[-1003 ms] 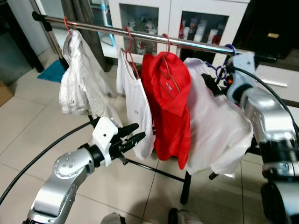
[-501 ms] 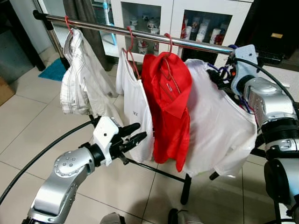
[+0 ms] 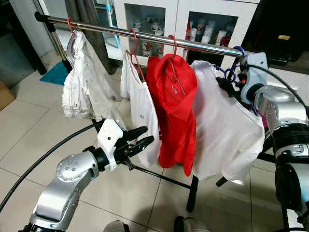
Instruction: Hang hanger
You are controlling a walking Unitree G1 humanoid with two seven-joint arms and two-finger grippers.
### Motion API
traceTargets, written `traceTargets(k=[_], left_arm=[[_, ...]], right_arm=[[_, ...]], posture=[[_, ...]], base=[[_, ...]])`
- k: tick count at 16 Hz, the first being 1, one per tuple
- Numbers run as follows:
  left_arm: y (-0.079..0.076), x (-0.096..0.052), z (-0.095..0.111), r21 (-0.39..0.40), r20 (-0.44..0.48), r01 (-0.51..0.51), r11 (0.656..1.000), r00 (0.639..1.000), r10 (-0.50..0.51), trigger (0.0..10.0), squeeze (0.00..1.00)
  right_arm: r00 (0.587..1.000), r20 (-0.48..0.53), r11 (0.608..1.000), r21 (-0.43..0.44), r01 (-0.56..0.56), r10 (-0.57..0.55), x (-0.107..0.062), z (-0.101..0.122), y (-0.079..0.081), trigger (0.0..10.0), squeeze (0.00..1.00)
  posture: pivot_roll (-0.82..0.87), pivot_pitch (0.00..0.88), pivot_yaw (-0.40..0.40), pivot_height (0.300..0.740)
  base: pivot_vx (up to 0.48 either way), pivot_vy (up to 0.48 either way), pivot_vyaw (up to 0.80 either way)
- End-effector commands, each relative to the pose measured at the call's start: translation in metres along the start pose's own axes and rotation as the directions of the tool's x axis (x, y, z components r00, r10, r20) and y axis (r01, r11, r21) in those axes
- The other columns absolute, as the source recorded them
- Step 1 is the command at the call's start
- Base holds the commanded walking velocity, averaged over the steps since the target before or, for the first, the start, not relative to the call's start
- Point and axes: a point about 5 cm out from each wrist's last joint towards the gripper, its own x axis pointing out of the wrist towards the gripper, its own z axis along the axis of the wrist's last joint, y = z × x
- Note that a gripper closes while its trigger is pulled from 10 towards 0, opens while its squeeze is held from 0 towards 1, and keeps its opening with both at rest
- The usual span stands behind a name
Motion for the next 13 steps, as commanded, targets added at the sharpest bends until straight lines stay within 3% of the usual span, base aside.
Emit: traceTargets(k=[1, 4, 13], left_arm=[[-0.0009, 0.0010, 0.0087, 0.018, 0.032, 0.015, 1.000, 0.999, -0.015, 10.0, 0.00], [-0.0004, 0.0005, 0.0093, 0.026, 0.026, 0.014, 1.000, 1.000, -0.015, 10.0, 0.00], [0.0001, -0.0003, 0.0101, 0.032, 0.026, 0.015, 0.999, 1.000, -0.016, 10.0, 0.00]], right_arm=[[1.000, 0.018, 0.999, 0.032, -0.009, 0.009, 0.0017, 0.0034, 0.0016, 0.0, 0.00], [0.999, 0.039, 0.998, 0.070, -0.005, 0.002, 0.0036, 0.0008, 0.0034, 0.0, 0.00], [0.998, 0.055, 0.998, 0.064, -0.014, 0.010, 0.0048, 0.0007, 0.0048, 0.0, 0.00]], posture=[[-0.04, 0.087, 0.042, 0.740], [-0.03, 0.086, 0.041, 0.740], [-0.03, 0.086, 0.042, 0.740]], base=[[0.000, 0.000, 0.00], [0.000, 0.000, 0.00], [0.000, 0.000, 0.00]])
